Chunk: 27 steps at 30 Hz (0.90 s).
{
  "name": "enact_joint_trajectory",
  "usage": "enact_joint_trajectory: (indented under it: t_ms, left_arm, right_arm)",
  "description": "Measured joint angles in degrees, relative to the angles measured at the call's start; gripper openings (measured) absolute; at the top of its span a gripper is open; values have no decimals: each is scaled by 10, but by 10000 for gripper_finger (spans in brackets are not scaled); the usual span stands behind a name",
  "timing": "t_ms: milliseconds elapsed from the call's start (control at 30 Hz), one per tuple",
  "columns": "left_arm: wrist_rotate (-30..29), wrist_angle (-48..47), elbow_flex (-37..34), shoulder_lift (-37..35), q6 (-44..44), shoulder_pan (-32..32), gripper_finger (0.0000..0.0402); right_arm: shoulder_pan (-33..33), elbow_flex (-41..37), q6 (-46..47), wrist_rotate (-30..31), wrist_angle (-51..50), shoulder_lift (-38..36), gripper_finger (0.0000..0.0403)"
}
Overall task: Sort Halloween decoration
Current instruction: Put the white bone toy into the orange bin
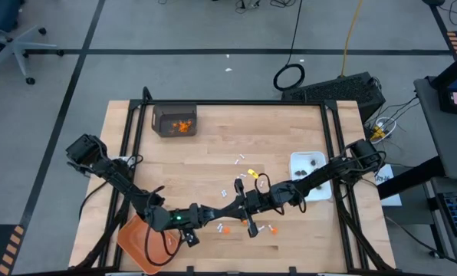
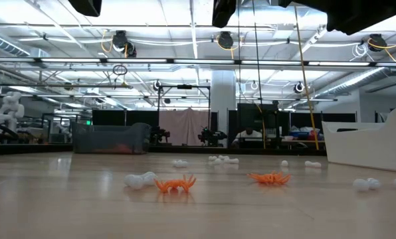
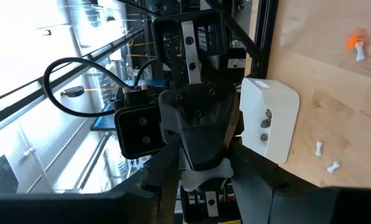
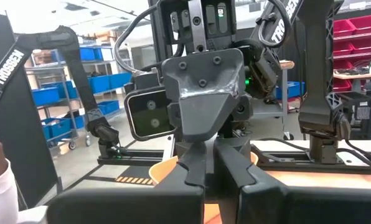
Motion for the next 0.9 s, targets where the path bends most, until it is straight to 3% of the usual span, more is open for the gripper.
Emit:
enact_joint_trajectory:
  t_ms: [533, 900]
  left_arm:
    - [0, -1, 0, 0, -14, 0, 129]
    - [0, 0, 0, 0, -14, 0, 129]
  right_arm:
    - [0, 0, -9, 0, 0, 0, 5]
    - [0, 0, -9, 1, 0, 0, 91]
